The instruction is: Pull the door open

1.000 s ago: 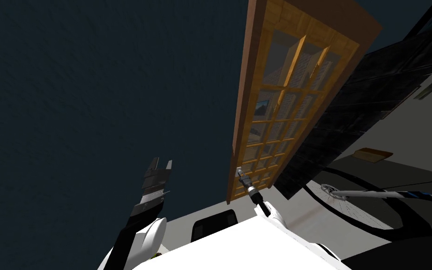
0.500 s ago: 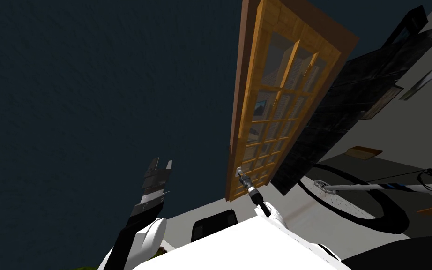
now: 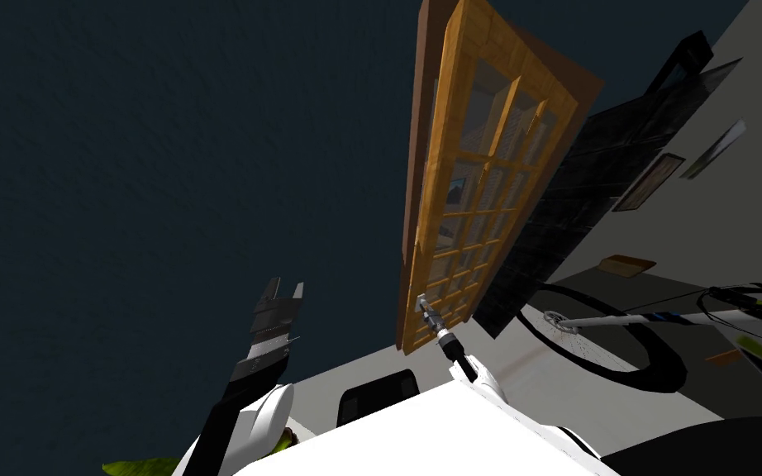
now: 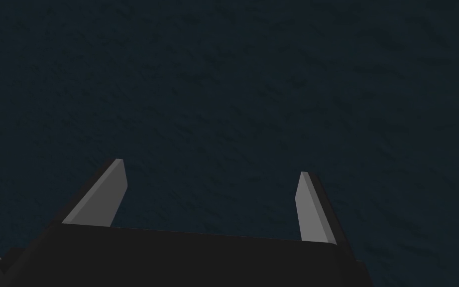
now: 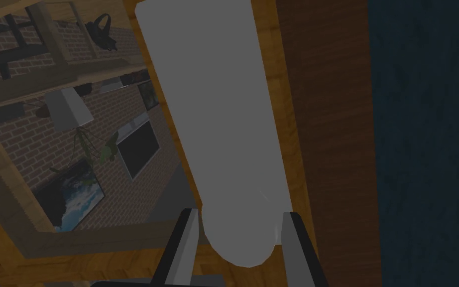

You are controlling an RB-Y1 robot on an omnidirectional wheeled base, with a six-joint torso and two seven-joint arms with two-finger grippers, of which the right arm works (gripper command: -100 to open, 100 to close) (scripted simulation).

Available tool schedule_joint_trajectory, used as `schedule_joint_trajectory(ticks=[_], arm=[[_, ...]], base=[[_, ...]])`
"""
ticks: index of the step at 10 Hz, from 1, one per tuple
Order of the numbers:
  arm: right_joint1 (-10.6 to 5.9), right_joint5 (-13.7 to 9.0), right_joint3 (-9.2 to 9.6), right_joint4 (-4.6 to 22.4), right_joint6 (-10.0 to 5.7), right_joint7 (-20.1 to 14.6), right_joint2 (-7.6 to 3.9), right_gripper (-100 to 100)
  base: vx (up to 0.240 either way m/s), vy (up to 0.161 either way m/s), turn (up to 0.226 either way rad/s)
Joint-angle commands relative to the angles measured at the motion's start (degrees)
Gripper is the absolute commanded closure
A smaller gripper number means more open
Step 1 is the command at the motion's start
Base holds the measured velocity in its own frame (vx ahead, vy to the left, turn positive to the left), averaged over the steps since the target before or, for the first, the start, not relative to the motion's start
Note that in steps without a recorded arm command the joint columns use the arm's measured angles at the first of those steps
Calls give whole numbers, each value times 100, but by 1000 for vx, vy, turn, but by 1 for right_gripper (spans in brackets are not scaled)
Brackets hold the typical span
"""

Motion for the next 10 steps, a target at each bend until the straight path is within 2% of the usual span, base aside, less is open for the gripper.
schedule_joint_trajectory(ticks=[1, 7, 8, 9, 10], arm=[[-30, 27, 3, 88, -20, -269, 27, 100], [-109, 120, -10, 200, -49, -1101, 47, 100], [-109, 120, -10, 200, -49, -1125, 47, 100], [-35, 216, -38, 166, -169, -903, -6, -100], [10, 279, -53, 145, -240, -798, -35, -100]], base=[[-39, -8, -21], [-46, -1, -23], [-41, 5, -9], [-40, -6, -16], [-42, -12, -24]])
